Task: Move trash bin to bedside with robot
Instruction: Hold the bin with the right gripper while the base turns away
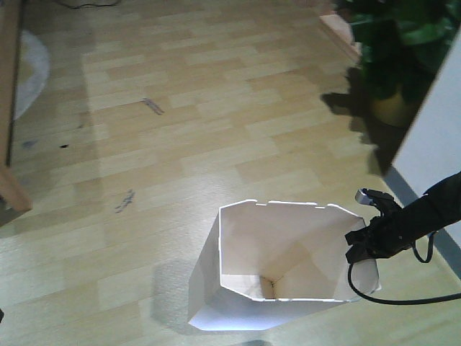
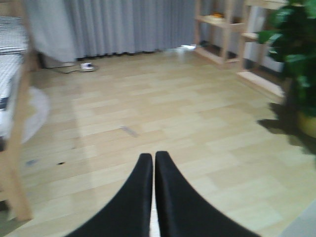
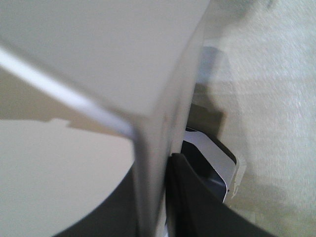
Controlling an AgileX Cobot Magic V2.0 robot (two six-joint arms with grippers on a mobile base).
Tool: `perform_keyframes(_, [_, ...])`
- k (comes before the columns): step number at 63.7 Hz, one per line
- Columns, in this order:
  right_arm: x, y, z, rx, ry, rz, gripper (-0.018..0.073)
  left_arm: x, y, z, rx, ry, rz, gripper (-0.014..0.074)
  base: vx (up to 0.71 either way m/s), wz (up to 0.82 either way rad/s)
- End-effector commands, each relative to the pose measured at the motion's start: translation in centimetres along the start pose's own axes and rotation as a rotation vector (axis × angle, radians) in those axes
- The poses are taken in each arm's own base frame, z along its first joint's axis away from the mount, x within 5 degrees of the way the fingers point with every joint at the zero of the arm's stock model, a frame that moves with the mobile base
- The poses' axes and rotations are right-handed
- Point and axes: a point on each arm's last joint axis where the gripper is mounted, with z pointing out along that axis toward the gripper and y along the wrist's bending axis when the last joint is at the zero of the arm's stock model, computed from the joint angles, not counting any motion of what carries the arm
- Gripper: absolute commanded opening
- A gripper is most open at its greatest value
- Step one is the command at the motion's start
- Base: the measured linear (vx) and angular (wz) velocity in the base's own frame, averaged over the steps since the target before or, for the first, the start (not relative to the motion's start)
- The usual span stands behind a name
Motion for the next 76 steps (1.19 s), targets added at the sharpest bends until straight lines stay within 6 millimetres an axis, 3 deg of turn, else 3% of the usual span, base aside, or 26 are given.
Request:
perform_keyframes(1, [-1.17,2.6,-2.74,-0.172,-0.041,-0.005,-0.0005,-0.08,-0.03,0.05,0.008,-0.065,-0.006,-0.0006,0.17,0.65])
perform_keyframes(32, [-1.18,2.57,-2.74,-0.169,-0.042,-0.005,-0.0005,-0.08,-0.03,0.05,0.008,-0.065,-0.006,-0.0006,0.18,0.42])
perform_keyframes(76, [-1.18,2.57,-2.74,-0.169,-0.042,-0.005,-0.0005,-0.08,-0.03,0.05,0.008,-0.065,-0.006,-0.0006,0.24,-0.04])
